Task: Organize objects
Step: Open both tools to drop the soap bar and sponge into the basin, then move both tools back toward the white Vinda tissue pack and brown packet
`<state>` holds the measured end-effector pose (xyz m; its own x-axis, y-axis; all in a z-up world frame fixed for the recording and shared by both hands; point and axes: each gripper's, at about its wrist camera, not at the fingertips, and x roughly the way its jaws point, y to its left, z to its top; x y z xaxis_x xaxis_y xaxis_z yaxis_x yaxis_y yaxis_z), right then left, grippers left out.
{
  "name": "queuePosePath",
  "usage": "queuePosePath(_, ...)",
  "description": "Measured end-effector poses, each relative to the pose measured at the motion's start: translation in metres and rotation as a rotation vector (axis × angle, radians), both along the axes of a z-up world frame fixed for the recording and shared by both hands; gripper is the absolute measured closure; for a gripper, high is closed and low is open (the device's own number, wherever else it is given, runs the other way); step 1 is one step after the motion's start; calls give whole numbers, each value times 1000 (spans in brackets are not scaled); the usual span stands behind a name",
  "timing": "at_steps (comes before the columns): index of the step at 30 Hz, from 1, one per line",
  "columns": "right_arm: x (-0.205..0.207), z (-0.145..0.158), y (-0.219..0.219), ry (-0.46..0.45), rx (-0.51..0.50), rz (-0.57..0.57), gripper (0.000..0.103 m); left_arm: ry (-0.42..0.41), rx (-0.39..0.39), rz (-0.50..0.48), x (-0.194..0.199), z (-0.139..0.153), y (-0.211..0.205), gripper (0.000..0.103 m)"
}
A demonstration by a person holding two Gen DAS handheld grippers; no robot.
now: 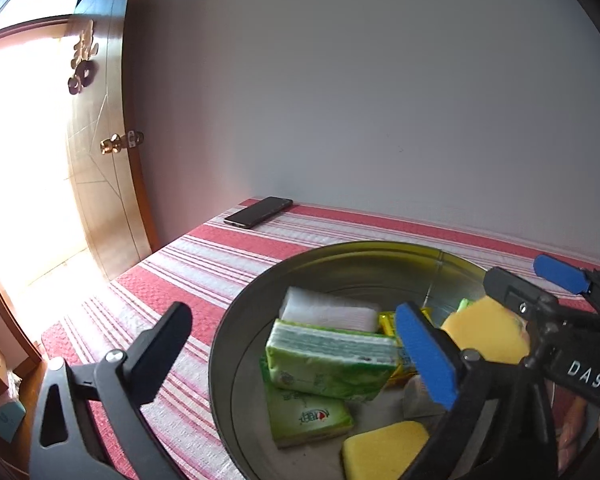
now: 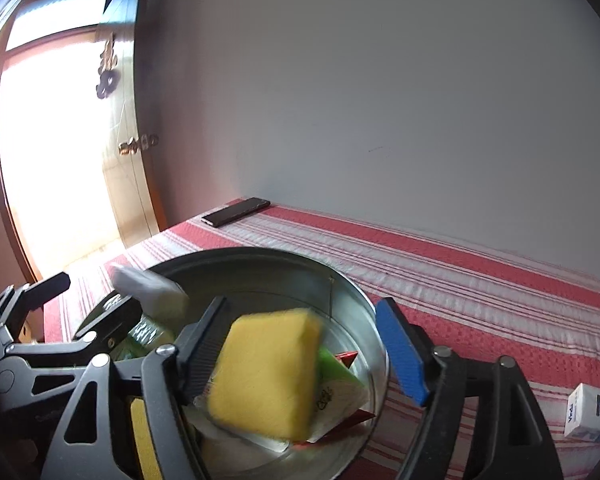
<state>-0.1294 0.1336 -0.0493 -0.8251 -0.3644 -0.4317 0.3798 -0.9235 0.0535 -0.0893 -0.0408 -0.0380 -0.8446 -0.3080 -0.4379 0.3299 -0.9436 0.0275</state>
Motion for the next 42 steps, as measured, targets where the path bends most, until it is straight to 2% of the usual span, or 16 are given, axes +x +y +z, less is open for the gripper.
queuePosePath(12, 13, 8, 29, 21, -33, -17, 25, 9, -24, -37, 3, 5, 23, 0)
queuePosePath(23, 27, 10, 68, 27, -15, -39, 24, 24, -37, -82, 8, 11, 48, 0)
queuePosePath(29, 34, 3, 100, 15, 14, -63, 24, 35, -4, -127, 8, 13, 72, 0)
queuePosePath(37, 46, -8, 163, -8, 114, -116, 24, 37, -22, -244, -10, 15, 133, 0)
queuePosePath(42, 43, -18, 216, -54, 214, -134, 24, -3, -6, -320, -25, 8, 176, 0)
